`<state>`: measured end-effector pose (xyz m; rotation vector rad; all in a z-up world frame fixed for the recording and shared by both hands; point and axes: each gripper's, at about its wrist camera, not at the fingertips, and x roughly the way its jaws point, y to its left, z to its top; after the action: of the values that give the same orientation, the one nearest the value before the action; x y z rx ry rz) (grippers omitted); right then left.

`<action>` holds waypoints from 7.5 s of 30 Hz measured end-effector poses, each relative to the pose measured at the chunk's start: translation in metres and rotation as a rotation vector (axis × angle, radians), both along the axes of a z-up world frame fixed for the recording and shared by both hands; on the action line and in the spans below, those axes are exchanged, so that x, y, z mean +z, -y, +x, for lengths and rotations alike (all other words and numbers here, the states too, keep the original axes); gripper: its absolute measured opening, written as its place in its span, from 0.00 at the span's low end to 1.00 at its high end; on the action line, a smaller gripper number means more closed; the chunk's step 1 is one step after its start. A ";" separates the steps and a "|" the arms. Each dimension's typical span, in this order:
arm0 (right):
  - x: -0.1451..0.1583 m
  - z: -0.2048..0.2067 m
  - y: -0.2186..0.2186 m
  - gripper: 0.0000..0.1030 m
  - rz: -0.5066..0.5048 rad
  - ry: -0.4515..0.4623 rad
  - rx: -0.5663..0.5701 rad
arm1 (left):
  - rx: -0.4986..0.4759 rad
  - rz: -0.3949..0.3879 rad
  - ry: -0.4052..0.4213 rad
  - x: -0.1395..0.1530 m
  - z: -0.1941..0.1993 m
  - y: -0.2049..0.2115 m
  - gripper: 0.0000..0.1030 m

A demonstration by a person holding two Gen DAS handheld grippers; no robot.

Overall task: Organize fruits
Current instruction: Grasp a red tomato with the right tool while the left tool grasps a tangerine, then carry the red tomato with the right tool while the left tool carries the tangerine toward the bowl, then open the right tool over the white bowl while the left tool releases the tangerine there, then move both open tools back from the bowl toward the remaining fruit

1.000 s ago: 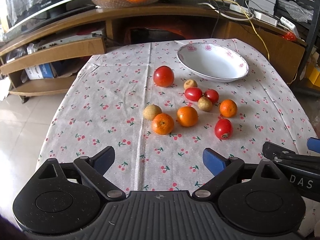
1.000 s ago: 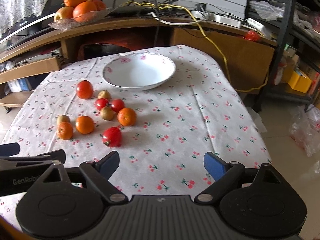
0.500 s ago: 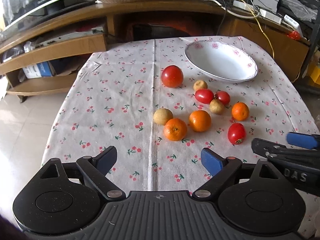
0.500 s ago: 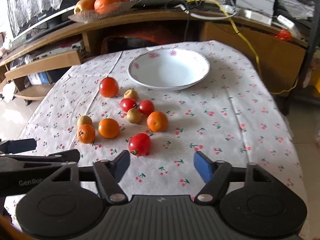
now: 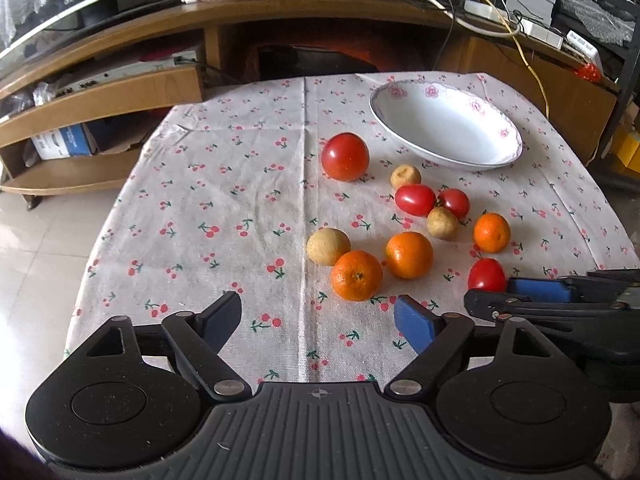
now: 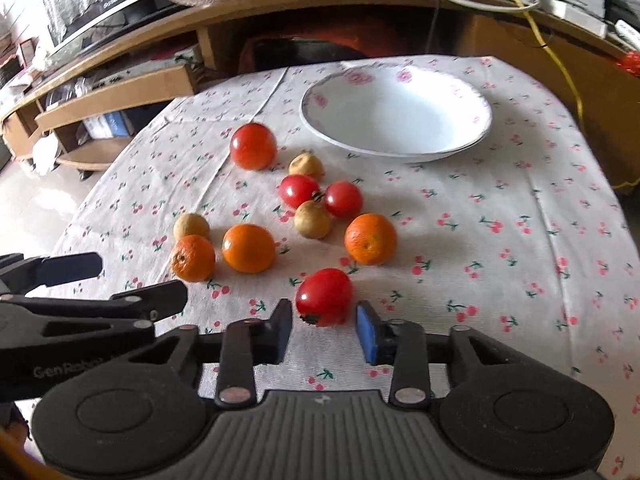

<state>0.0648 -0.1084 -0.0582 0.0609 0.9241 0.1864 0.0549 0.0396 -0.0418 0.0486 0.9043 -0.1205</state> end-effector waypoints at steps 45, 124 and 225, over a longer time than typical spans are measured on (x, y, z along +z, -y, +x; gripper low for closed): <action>-0.002 -0.010 0.028 0.29 0.092 -0.029 0.024 | -0.245 -0.015 -0.013 -0.020 0.016 0.038 0.49; 0.046 0.039 0.053 0.33 0.102 0.120 -0.082 | -0.220 -0.038 0.050 0.034 0.061 0.061 0.34; 0.044 0.060 0.063 0.41 0.100 0.100 -0.079 | -0.185 -0.029 0.072 0.046 0.069 0.059 0.65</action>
<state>0.1245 -0.1715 -0.0138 0.1788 0.8107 0.1605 0.1239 -0.0193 0.0041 0.1093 0.8248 -0.3016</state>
